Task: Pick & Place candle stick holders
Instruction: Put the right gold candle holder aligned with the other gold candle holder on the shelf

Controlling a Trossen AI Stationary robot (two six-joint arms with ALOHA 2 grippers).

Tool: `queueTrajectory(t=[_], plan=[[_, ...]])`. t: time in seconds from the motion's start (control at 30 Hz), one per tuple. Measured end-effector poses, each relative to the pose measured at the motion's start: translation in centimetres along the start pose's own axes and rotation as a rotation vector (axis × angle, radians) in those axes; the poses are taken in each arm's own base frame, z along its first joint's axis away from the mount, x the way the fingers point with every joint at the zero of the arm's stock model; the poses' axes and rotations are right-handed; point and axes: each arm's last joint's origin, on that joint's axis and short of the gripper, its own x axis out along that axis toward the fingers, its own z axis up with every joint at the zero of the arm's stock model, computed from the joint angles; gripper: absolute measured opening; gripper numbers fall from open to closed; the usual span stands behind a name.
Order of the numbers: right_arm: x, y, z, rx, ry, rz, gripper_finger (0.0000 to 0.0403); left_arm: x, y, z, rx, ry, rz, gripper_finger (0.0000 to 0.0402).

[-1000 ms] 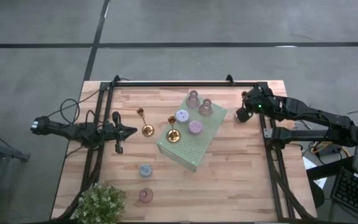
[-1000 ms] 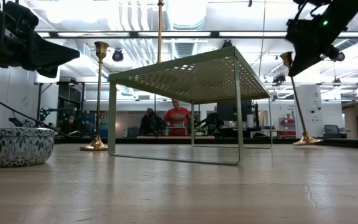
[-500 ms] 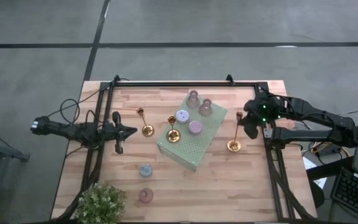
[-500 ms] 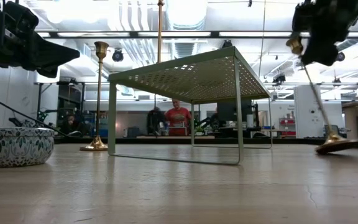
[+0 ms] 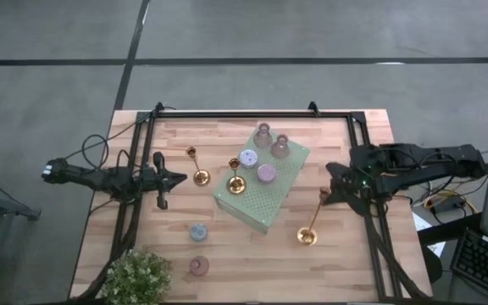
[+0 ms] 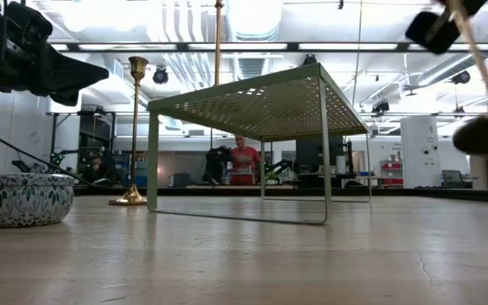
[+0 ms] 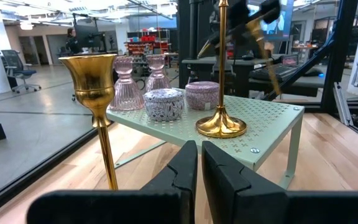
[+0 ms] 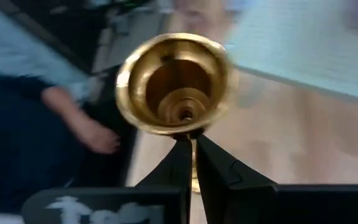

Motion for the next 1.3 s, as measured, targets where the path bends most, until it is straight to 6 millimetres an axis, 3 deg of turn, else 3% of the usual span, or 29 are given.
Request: queueTrajectory(t=[0.23,0.33,0.4,0.57,0.63,0.73,0.83,1.03,1.3], plan=[[2.0,3.2,1.2,-0.132,-0.078,0.233,0.0011,0.0,0.0,0.0,0.000,0.001,0.000,0.0028],[2.7,3.9,1.9,-0.148,-0.114,0.227,0.0010,0.0,0.0,0.0,0.000,0.000,0.000,0.0028],[2.8,4.1,2.4,-0.138,-0.126,0.139,0.0008,0.0,0.0,0.0,0.000,0.001,0.000,0.0028],[2.4,2.7,2.3,-0.184,-0.109,-0.379,0.0008,0.0,0.0,0.0,0.000,0.000,0.000,0.0028],[2.0,2.4,2.2,-0.184,-0.116,-0.493,0.0008,0.0,0.0,0.0,0.000,0.001,0.000,0.0028],[1.9,2.6,2.1,-0.197,-0.083,-0.447,0.0008,0.0,0.0,0.0,0.000,0.000,0.000,0.0028],[2.7,3.1,1.3,-0.242,0.011,-0.291,0.0008,0.0,0.0,0.0,0.000,0.000,0.000,0.0028],[5.7,4.0,-0.5,-0.263,0.158,-0.213,0.0008,0.0,0.0,0.0,0.000,0.000,-0.001,0.0028],[10.7,7.9,-3.2,-0.358,0.271,-0.115,0.0008,0.0,0.0,0.0,0.000,0.000,-0.001,0.0028]])
